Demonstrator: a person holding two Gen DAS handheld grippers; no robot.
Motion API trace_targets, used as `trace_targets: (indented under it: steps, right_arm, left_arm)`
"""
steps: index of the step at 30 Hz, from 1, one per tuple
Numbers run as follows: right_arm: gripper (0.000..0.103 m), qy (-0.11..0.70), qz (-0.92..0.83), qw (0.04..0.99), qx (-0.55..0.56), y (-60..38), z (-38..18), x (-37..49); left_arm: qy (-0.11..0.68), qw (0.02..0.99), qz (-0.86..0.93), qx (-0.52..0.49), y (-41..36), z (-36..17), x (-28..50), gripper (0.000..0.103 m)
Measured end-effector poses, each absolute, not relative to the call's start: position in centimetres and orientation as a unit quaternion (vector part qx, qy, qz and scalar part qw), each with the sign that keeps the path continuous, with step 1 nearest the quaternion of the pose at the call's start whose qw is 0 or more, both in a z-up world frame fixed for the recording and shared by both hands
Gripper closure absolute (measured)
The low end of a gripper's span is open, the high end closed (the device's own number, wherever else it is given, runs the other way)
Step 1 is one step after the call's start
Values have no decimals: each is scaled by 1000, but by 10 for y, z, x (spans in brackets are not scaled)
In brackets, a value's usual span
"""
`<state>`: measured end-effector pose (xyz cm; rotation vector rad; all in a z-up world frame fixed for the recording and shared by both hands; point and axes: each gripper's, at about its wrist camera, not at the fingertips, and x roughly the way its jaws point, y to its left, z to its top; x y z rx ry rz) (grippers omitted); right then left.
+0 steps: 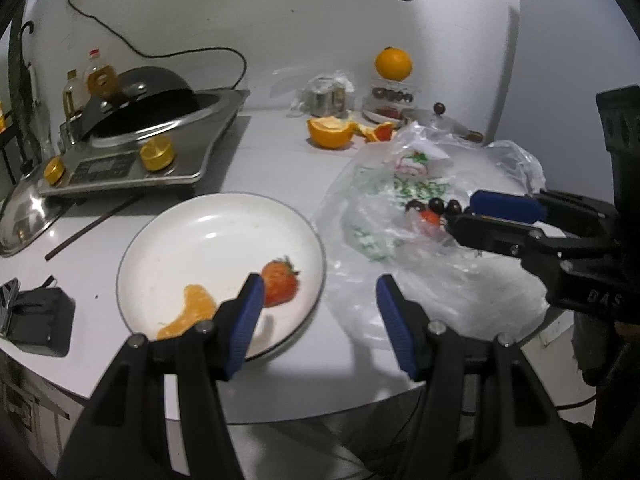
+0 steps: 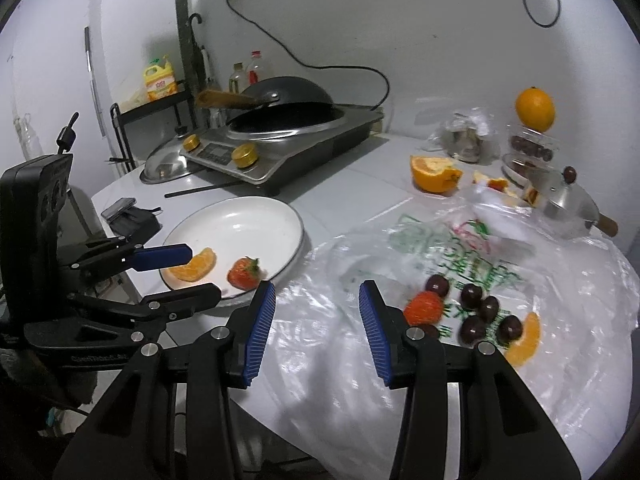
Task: Organize fruits
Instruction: 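Move the right tool back over the cherries on the bag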
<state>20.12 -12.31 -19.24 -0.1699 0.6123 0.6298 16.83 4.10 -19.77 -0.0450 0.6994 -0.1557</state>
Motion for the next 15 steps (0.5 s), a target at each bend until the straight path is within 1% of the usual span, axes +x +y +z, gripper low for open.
trace_targets:
  steps: [9,15]
  right_arm:
    - [58,295,283,910,-66,-160,-195,208]
    - [62,305,269,911,-61,-176,-205,218]
  left_arm:
    - [343,935,-93,-8,10,-192,176,43]
    - [334,937,-105,-5,-5,-187,180,43]
